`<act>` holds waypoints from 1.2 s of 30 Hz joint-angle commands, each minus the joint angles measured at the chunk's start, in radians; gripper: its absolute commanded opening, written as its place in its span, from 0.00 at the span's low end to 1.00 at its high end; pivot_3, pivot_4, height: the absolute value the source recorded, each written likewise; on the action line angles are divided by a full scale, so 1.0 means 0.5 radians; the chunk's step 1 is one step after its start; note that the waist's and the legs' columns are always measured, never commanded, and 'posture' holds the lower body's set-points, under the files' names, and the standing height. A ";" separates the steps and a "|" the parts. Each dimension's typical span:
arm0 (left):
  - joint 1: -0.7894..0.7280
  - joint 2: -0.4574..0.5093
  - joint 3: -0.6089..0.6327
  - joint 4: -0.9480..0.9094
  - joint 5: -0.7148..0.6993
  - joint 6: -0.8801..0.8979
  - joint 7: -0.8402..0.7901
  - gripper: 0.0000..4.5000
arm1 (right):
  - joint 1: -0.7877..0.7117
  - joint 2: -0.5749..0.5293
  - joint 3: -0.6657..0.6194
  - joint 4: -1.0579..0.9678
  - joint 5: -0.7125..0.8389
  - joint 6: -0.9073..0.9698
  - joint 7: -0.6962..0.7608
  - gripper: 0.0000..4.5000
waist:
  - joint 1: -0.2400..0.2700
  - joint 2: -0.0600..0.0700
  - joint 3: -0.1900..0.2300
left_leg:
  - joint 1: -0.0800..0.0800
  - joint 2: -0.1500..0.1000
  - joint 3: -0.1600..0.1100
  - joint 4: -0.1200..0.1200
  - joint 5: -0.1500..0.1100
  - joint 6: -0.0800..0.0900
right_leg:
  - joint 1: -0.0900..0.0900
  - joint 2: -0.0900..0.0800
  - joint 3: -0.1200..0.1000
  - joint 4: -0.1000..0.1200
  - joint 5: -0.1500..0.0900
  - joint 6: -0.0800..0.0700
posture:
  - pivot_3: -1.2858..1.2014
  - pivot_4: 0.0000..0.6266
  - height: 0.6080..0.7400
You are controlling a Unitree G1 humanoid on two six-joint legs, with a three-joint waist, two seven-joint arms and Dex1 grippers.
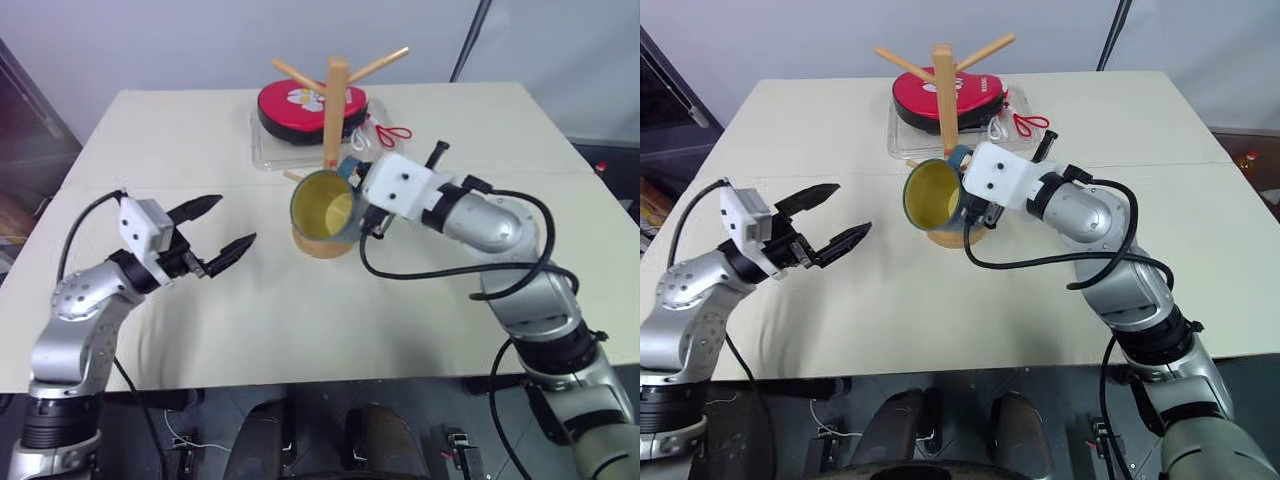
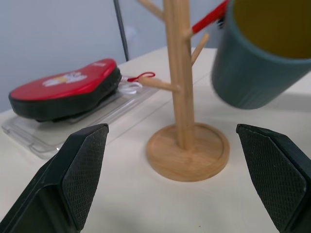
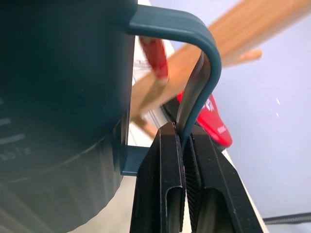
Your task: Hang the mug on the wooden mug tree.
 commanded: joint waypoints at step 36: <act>-0.160 0.083 0.092 -0.293 -0.302 0.255 0.095 1.00 | -0.289 0.141 0.158 0.013 -0.174 0.258 -0.040 0.64 | -0.009 0.000 0.000 | 0.000 0.000 0.001 0.000 0.001 -0.001 | -0.001 0.001 0.000 0.001 0.000 0.000 | 0.52 0.24 1.00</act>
